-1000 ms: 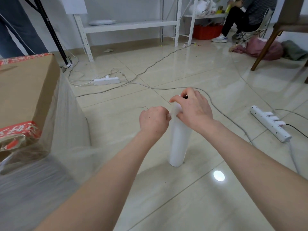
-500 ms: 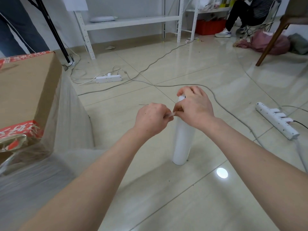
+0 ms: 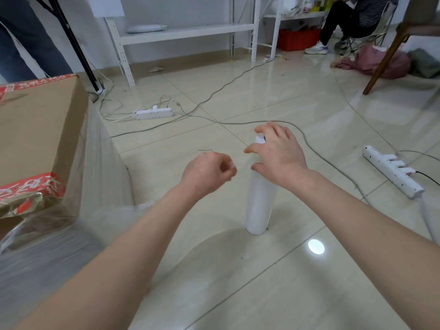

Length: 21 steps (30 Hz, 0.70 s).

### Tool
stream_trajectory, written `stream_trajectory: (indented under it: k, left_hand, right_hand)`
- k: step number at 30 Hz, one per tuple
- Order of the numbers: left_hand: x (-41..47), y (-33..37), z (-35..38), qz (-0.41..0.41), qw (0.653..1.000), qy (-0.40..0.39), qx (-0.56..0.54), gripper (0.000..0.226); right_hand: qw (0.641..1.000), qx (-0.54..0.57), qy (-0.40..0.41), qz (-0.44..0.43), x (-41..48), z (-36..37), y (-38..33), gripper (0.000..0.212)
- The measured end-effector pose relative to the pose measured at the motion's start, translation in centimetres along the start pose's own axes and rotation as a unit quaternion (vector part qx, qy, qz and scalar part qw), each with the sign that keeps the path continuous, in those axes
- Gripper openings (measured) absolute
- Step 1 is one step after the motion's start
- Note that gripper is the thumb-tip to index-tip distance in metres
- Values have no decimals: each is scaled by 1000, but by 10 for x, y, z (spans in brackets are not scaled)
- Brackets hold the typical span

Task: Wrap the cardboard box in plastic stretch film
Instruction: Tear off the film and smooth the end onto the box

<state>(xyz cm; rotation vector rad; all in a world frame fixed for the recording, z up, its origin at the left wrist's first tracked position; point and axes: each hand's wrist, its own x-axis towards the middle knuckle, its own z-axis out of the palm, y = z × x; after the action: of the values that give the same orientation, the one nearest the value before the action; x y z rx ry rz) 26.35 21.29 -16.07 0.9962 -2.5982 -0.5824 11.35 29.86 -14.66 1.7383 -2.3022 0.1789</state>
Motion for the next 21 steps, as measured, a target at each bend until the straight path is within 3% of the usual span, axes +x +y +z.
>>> stream_trajectory:
  k: [3, 4, 9, 13, 14, 15, 17, 18, 20, 21]
  left_hand:
    - [-4, -6, 1, -32, 999, 6, -21, 7]
    - [-4, -6, 2, -35, 999, 6, -29, 6]
    - [-5, -6, 1, -28, 996, -1, -81, 9]
    - [-7, -7, 2, -50, 993, -7, -105, 7]
    - [-7, -8, 1, -67, 994, -2, -85, 4]
    - [-7, -10, 0, -65, 998, 14, -5, 15]
    - [-6, -8, -2, 39, 970, 110, 214, 40]
    - [-8, -1, -2, 134, 939, 185, 257, 45]
    - [-10, 18, 5, 271, 892, 271, 240, 40]
    - [-10, 25, 11, 288, 892, 257, 235, 37]
  right_hand:
    - [984, 18, 168, -62, -16, 2, -8, 40]
    - [980, 9, 187, -71, -22, 4, -12, 42]
    - [997, 29, -52, 52, -26, 34, -20, 57]
    - [990, 107, -15, 96, -23, 49, -22, 24]
    - [984, 138, -2, 115, -22, 51, -22, 20]
    - [978, 162, 7, 128, -20, 52, -22, 20]
    - [972, 187, 8, 139, -19, 54, -23, 19]
    - [971, 192, 5, 145, -18, 55, -23, 19]
    - [970, 186, 4, 157, -18, 56, -23, 19]
    - [969, 182, 7, 166, -19, 57, -22, 22]
